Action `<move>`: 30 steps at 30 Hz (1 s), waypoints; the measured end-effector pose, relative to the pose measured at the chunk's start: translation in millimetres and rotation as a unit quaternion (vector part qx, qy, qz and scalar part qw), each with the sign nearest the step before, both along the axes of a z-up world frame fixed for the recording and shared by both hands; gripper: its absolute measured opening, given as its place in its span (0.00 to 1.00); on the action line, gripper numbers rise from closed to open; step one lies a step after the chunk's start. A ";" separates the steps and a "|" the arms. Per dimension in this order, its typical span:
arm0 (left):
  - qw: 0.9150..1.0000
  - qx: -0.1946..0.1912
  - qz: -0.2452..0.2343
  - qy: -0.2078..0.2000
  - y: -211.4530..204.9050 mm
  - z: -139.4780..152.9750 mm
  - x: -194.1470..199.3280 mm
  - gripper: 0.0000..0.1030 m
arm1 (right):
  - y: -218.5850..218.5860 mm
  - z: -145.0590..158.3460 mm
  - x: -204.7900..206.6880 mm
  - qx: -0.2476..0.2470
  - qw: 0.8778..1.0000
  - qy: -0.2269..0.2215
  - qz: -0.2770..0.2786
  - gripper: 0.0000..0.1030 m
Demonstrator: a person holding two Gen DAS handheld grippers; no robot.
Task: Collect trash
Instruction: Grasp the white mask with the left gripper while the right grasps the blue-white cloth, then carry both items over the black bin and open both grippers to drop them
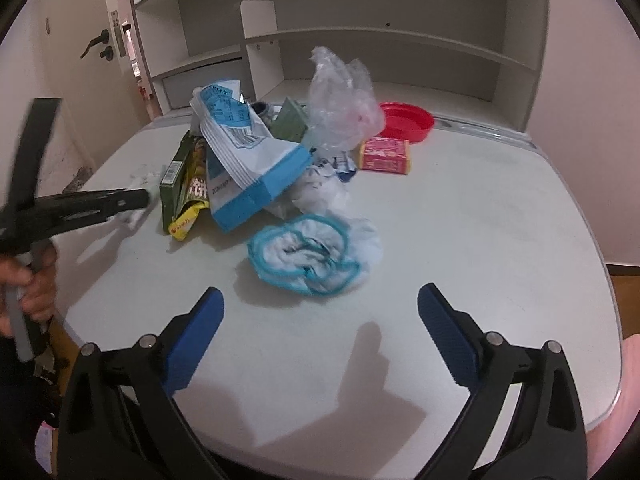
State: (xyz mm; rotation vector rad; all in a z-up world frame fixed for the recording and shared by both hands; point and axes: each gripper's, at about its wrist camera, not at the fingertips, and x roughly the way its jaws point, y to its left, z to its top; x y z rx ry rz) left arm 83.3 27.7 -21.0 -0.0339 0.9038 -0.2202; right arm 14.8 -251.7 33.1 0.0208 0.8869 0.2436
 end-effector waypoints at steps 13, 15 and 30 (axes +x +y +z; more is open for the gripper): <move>0.994 0.019 -0.083 -0.070 -58.5 54.8 -60.8 0.22 | -38.4 17.2 -5.1 0.022 0.999 -0.012 -0.033 0.20; 0.991 0.015 -0.113 -0.074 -84.0 60.7 -65.7 0.22 | -70.8 26.4 -26.4 0.046 0.997 -0.019 -0.060 0.20; 0.873 -0.069 -0.482 -0.019 -446.7 -1.8 -176.3 0.22 | -381.9 -56.9 -250.9 0.010 0.867 0.014 -0.499 0.20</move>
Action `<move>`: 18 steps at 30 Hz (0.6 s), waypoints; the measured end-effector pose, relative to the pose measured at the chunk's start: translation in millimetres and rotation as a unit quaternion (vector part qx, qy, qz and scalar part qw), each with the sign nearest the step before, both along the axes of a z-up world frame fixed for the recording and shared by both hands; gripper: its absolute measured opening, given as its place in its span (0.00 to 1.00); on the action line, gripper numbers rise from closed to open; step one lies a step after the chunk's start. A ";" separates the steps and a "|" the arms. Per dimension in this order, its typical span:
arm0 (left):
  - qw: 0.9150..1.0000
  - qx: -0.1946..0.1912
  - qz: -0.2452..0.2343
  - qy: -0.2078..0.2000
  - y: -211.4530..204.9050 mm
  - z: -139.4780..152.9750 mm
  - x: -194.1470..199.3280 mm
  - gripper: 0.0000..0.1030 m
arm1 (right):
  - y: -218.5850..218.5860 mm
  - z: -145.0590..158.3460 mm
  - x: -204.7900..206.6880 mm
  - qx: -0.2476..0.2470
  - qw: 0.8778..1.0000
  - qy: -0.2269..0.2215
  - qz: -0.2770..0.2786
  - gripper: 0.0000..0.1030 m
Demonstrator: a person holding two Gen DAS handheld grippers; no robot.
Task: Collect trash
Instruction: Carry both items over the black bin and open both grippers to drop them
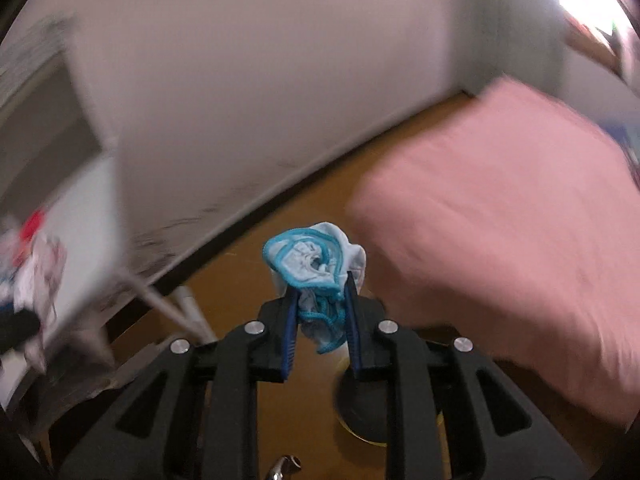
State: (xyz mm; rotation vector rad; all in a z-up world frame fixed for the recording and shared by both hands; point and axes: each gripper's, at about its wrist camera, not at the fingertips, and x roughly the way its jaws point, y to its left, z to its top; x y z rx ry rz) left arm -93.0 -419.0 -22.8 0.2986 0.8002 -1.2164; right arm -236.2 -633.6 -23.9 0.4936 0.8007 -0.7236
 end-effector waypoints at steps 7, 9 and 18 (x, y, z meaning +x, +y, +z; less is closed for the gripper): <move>0.991 0.070 -0.078 0.077 -116.5 -137.3 -27.5 0.22 | -64.8 -106.8 -46.0 0.079 0.991 0.072 -0.082 0.20; 0.988 0.087 -0.087 0.092 -130.5 -171.2 -31.6 0.22 | -72.3 -142.2 -51.9 0.115 0.985 0.091 -0.092 0.20; 0.973 0.153 -0.095 0.144 -160.5 -275.8 -29.4 0.23 | -73.0 -221.8 -76.9 0.218 0.961 0.131 -0.105 0.20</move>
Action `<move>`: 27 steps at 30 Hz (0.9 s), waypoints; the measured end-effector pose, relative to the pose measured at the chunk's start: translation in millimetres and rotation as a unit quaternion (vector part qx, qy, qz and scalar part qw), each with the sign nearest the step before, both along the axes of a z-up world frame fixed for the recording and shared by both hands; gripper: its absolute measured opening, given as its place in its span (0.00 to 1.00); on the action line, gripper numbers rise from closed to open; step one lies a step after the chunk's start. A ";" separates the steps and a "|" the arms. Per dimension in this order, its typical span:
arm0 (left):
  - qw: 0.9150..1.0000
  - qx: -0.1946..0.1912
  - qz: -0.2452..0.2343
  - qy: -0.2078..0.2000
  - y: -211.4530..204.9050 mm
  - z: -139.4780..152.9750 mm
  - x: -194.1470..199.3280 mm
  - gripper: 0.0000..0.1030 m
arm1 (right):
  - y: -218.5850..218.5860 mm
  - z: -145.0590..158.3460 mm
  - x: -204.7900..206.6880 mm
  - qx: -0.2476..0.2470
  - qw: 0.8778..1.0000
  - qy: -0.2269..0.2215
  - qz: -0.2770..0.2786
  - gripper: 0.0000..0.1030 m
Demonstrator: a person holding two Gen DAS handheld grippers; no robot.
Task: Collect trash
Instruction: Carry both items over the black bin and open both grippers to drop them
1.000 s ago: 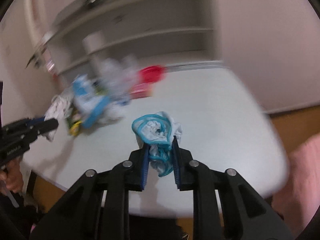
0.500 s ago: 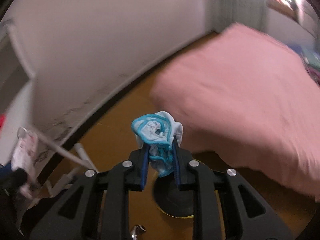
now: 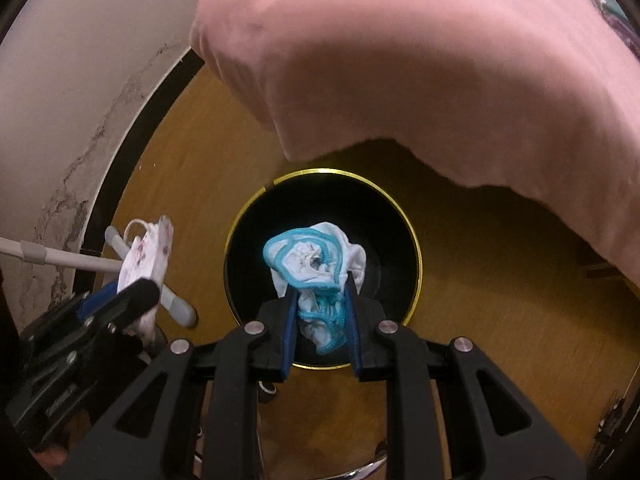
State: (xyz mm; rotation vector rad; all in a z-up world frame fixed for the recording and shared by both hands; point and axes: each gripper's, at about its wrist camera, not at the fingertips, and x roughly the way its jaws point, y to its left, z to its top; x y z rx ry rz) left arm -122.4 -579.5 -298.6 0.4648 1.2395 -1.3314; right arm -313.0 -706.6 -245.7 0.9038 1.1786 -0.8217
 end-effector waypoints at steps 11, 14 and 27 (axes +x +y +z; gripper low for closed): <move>1.000 0.008 -0.018 0.014 -11.7 -9.6 -12.6 0.59 | -0.2 -4.4 -10.3 0.005 1.000 -0.013 -0.017 0.22; 1.000 0.010 -0.016 0.012 -10.3 -3.8 -13.0 0.62 | -2.1 -5.3 -8.8 0.008 1.000 -0.013 -0.020 0.24; 1.000 0.003 -0.003 -0.004 5.3 7.3 -9.9 0.78 | -5.2 10.7 -6.9 -0.007 0.999 -0.022 -0.035 0.58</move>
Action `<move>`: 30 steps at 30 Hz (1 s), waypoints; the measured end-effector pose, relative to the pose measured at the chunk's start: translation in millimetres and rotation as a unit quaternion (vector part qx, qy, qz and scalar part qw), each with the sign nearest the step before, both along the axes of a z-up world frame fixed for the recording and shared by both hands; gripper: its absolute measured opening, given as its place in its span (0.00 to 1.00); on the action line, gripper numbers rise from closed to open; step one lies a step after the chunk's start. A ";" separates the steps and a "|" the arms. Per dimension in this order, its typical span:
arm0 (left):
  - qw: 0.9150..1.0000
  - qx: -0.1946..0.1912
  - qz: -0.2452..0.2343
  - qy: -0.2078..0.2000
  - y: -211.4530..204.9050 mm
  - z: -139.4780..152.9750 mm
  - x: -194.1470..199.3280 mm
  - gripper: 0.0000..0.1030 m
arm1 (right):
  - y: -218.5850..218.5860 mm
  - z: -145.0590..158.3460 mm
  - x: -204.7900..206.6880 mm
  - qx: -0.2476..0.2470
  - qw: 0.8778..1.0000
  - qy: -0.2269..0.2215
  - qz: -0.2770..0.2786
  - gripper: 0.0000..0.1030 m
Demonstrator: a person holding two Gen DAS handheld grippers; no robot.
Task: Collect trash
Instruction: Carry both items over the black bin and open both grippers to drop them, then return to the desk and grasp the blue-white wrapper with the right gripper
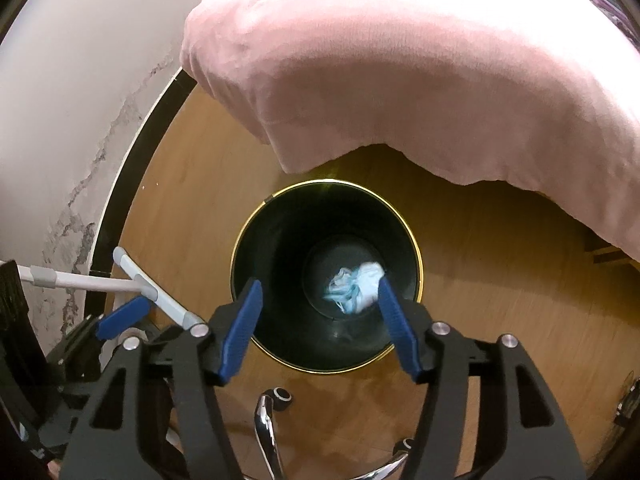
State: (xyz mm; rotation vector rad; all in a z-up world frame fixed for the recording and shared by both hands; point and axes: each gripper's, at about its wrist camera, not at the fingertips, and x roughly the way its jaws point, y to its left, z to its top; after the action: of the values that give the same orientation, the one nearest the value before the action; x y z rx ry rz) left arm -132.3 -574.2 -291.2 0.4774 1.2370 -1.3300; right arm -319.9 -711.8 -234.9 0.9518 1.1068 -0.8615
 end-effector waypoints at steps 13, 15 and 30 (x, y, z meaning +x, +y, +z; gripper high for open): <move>0.983 -0.144 0.021 -0.113 100.3 236.4 7.6 0.92 | 43.7 196.5 45.9 -0.214 0.971 -0.060 0.086 0.72; 0.977 -0.153 0.056 -0.134 147.8 274.7 24.7 0.93 | 75.2 233.6 72.8 -0.235 0.959 -0.095 0.129 0.74; 0.842 -0.041 0.494 -0.213 559.2 313.1 182.6 0.93 | 427.5 328.1 361.0 -0.142 0.743 -0.259 0.601 0.74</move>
State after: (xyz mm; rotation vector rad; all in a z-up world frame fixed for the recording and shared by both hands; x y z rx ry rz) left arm 50.3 -15.0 21.9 0.0160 0.8262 -0.3452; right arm 41.2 -284.3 93.2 0.0482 0.8076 0.3187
